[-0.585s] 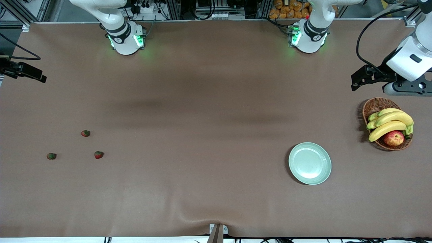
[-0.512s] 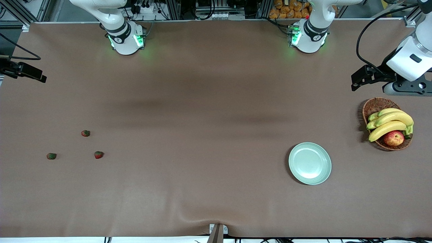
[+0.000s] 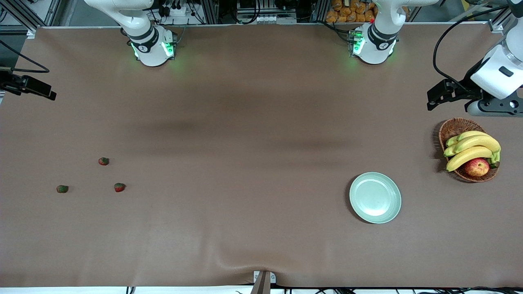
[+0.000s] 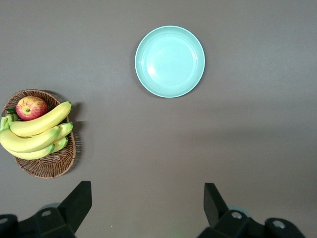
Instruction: Collect all strawberries into plate
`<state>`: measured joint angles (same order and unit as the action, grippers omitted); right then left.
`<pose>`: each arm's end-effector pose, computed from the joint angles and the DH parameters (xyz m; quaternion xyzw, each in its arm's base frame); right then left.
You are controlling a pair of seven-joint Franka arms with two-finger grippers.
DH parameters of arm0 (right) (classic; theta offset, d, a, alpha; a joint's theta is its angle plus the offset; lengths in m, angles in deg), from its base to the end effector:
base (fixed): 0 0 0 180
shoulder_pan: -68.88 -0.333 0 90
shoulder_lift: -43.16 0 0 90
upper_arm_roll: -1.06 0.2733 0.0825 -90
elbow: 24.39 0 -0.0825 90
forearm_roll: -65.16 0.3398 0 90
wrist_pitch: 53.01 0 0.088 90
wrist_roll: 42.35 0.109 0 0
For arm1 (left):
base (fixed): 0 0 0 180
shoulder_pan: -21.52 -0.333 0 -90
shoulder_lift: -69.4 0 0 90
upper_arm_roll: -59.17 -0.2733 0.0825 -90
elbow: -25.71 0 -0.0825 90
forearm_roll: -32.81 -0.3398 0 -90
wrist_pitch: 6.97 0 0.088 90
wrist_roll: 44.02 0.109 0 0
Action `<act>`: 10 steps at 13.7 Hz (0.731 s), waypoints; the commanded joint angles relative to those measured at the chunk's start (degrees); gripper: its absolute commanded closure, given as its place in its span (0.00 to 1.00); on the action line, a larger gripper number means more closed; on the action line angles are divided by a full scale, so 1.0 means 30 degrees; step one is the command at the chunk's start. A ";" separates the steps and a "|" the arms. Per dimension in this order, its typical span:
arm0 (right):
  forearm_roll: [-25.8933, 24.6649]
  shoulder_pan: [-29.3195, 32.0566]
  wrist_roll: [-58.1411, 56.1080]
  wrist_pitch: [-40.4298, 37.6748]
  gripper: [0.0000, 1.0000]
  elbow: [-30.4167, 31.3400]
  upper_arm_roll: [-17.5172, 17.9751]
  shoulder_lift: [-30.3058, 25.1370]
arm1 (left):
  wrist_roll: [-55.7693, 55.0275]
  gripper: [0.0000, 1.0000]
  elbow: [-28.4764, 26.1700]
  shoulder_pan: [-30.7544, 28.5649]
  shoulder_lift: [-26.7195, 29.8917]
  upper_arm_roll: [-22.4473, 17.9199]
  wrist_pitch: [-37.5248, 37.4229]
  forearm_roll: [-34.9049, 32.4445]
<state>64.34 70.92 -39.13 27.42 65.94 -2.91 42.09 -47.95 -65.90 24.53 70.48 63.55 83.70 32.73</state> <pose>0.4834 -0.0530 0.5734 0.9937 -0.0808 -0.0771 0.0046 0.5019 -0.0653 0.5783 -0.9995 0.0302 -0.0013 0.0013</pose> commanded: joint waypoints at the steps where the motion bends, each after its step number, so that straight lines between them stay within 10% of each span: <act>1: -0.0402 0.0342 -0.0862 0.1075 0.00 -0.0050 0.0034 0.0649 | 0.0081 0.00 0.0156 0.0023 0.0020 0.0122 -0.0252 0.0026; 10: -0.0985 0.1456 -0.2097 0.4239 0.00 -0.0109 0.0034 0.3373 | -0.0096 0.00 0.0186 0.0112 0.0020 0.0180 -0.0194 0.0026</act>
<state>63.36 74.16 -44.42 38.42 66.28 -3.45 50.36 -47.98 -65.89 24.75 70.48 63.88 83.70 32.73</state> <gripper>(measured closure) 0.000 0.000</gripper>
